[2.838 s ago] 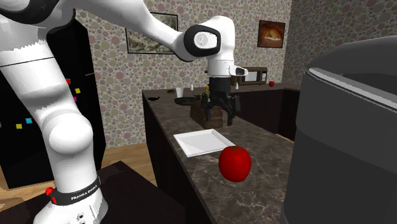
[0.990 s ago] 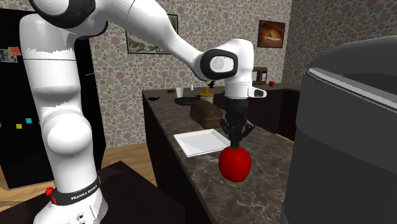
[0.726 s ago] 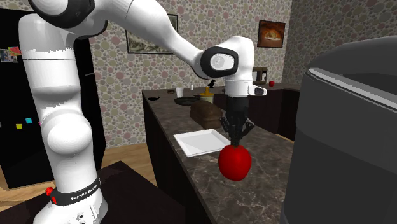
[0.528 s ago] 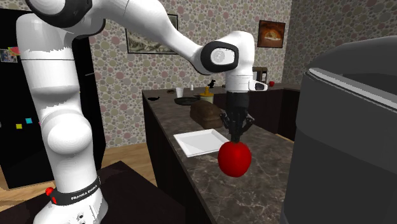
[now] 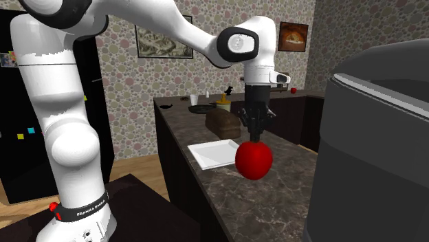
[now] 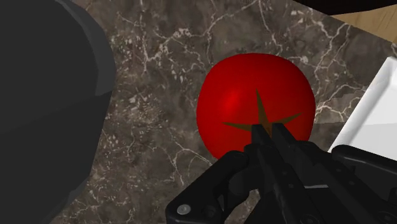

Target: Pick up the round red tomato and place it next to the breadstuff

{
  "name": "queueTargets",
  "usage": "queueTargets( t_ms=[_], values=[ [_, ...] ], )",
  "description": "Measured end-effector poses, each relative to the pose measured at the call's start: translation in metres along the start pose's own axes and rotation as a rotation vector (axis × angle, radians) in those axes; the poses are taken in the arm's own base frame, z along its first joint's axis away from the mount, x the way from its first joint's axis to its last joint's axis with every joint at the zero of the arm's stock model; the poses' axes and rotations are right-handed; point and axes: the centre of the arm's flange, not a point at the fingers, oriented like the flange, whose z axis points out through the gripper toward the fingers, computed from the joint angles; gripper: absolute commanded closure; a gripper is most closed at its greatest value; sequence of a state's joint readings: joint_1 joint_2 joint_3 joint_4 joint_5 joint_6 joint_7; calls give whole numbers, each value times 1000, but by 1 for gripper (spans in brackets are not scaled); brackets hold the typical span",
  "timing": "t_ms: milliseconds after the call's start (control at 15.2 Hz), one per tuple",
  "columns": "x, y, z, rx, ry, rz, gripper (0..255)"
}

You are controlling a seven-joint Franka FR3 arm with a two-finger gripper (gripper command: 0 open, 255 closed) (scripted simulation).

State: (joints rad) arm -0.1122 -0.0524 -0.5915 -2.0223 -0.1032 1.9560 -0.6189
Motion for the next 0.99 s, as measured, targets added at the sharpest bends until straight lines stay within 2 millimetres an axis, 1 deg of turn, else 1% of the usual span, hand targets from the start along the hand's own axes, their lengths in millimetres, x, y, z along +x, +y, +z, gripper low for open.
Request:
queueTargets(
  t_ms=[990],
  values=[
    [-4, 4, -79, 0, 0, 0, 255]
  ],
)
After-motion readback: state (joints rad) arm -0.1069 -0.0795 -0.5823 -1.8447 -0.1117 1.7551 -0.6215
